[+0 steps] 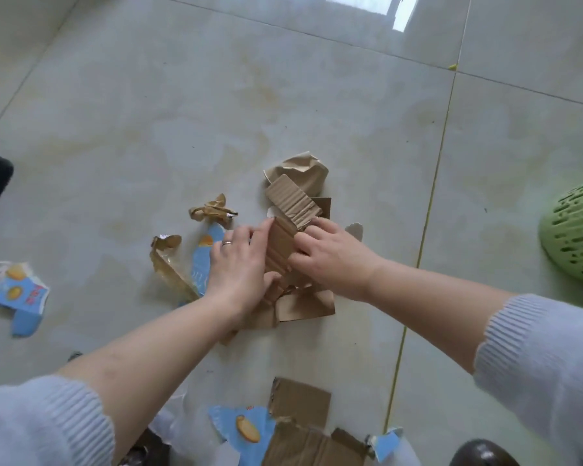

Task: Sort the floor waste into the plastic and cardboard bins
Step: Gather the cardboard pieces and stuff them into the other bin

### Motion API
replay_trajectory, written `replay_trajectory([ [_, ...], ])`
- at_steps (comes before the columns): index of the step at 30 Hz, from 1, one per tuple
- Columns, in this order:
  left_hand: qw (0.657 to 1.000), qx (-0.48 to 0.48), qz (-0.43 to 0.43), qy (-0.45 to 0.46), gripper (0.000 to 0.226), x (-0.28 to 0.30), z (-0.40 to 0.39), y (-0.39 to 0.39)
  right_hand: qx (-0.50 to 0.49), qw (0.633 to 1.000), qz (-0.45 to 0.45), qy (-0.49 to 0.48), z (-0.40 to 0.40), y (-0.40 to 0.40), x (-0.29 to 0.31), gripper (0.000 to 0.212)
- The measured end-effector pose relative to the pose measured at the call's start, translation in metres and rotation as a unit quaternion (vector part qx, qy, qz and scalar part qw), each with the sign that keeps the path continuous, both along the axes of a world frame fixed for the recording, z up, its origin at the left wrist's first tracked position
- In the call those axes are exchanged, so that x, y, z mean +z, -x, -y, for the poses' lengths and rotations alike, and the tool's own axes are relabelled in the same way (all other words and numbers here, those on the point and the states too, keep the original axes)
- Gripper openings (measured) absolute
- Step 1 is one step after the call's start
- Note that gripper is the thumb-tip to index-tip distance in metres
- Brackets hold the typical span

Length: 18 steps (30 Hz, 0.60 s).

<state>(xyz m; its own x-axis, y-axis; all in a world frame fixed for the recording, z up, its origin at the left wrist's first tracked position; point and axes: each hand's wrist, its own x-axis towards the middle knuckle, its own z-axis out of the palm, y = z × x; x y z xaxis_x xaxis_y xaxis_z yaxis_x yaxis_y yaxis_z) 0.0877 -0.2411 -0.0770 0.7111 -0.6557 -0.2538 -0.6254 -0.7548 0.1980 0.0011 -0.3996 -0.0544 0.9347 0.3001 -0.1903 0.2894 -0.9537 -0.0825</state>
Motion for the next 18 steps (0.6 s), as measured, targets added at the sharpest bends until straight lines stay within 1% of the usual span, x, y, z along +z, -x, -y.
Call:
replay_trajectory([
  [1,1.0,0.018,-0.018,0.017,0.086,0.002,0.0,-0.002,-0.033,0.999,-0.023,-0.026,0.003,-0.002,0.001,0.018],
  [2,0.997,0.04,-0.053,0.039,0.08,0.005,0.0,-0.005,-0.081,0.994,-0.044,-0.06,0.007,-0.004,0.001,0.017],
  [3,0.991,0.063,-0.096,0.061,0.071,0.008,0.0,-0.009,-0.138,0.985,-0.055,-0.092,0.012,-0.004,0.003,0.021],
  [4,0.984,0.081,-0.137,0.078,0.06,0.011,-0.001,-0.013,-0.197,0.97,-0.062,-0.124,0.019,-0.003,0.006,0.024],
  [6,0.97,0.105,-0.197,0.092,0.035,0.018,-0.003,-0.02,-0.303,0.928,-0.072,-0.206,0.032,0.001,0.013,0.025],
  [8,0.955,0.13,-0.239,0.117,0.021,0.025,-0.006,-0.029,-0.357,0.893,-0.08,-0.261,0.047,0.006,0.017,0.021],
  [11,0.92,0.175,-0.309,0.166,0.011,0.038,-0.011,-0.039,-0.379,0.879,-0.13,-0.259,0.059,0.015,0.02,0.023],
  [13,0.883,0.221,-0.363,0.197,0.009,0.045,-0.015,-0.044,-0.371,0.879,-0.189,-0.233,0.056,0.022,0.016,0.029],
  [15,0.846,0.258,-0.422,0.2,0.009,0.049,-0.016,-0.046,-0.364,0.88,-0.225,-0.208,0.047,0.03,0.009,0.031],
  [16,0.835,0.264,-0.446,0.187,0.01,0.049,-0.017,-0.044,-0.362,0.884,-0.226,-0.192,0.042,0.033,0.005,0.03],
  [17,0.833,0.26,-0.459,0.168,0.01,0.048,-0.017,-0.041,-0.359,0.892,-0.217,-0.169,0.037,0.036,0.002,0.03],
  [18,0.84,0.251,-0.458,0.147,0.012,0.045,-0.016,-0.037,-0.355,0.901,-0.206,-0.14,0.033,0.037,-0.001,0.031],
])
